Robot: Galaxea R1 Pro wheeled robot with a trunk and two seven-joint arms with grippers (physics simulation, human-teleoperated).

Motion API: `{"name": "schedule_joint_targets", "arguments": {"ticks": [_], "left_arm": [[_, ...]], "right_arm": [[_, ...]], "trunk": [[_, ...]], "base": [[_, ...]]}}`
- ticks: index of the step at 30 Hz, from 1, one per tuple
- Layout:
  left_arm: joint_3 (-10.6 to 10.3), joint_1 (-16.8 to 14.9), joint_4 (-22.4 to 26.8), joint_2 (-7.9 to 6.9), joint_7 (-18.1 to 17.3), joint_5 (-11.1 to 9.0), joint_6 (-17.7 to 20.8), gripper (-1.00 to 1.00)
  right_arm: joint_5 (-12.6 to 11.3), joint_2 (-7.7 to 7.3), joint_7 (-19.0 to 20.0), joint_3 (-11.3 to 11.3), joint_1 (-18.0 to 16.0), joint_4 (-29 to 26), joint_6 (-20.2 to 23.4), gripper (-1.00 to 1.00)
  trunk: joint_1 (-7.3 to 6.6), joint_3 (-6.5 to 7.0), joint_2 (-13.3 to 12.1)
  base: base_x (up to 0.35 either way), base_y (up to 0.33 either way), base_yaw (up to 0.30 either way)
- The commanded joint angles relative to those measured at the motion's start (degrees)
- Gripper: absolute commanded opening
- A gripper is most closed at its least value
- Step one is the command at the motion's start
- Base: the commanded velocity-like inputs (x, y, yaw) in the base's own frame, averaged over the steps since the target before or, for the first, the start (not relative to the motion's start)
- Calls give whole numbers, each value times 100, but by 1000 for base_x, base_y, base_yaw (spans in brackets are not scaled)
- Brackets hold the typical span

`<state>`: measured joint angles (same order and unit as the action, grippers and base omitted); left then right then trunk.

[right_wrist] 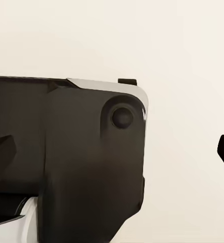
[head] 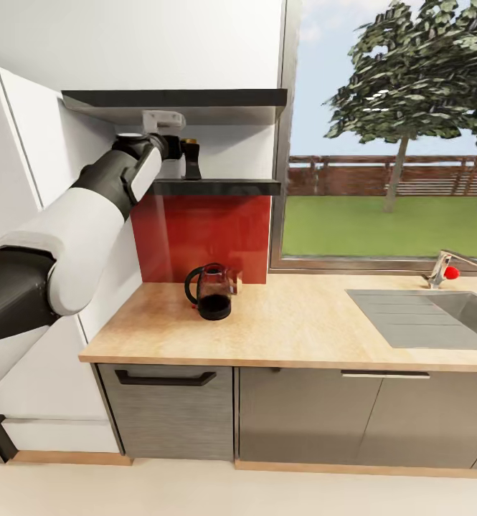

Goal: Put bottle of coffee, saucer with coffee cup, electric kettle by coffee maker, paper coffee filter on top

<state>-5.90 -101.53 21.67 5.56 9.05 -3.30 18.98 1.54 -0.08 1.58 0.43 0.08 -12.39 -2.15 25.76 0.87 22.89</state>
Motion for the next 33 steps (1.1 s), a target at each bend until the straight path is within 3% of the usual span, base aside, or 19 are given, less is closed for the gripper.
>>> {"name": "schedule_joint_targets", "arguments": {"ticks": [1, 13, 20, 33], "left_arm": [[-43, 1, 7, 13, 41, -5, -66, 100], [-28, 44, 9, -8, 210, 46, -263, 100], [-9, 63, 6, -20, 642, 38, -289, 100], [-10, 54, 35, -24, 668, -1, -256, 100]], "right_arm": [[18, -1, 9, 2, 1, 0, -11, 100], [14, -24, 25, -3, 1, 0, -5, 100], [15, -27, 23, 0, 1, 0, -5, 100], [22, -27, 18, 9, 1, 0, -5, 100]], "trunk": [[2, -2, 3], [2, -2, 3], [2, -2, 3], [2, -2, 3]], "base": [[0, 0, 0], [0, 0, -65], [0, 0, -211], [39, 0, -7]]}}
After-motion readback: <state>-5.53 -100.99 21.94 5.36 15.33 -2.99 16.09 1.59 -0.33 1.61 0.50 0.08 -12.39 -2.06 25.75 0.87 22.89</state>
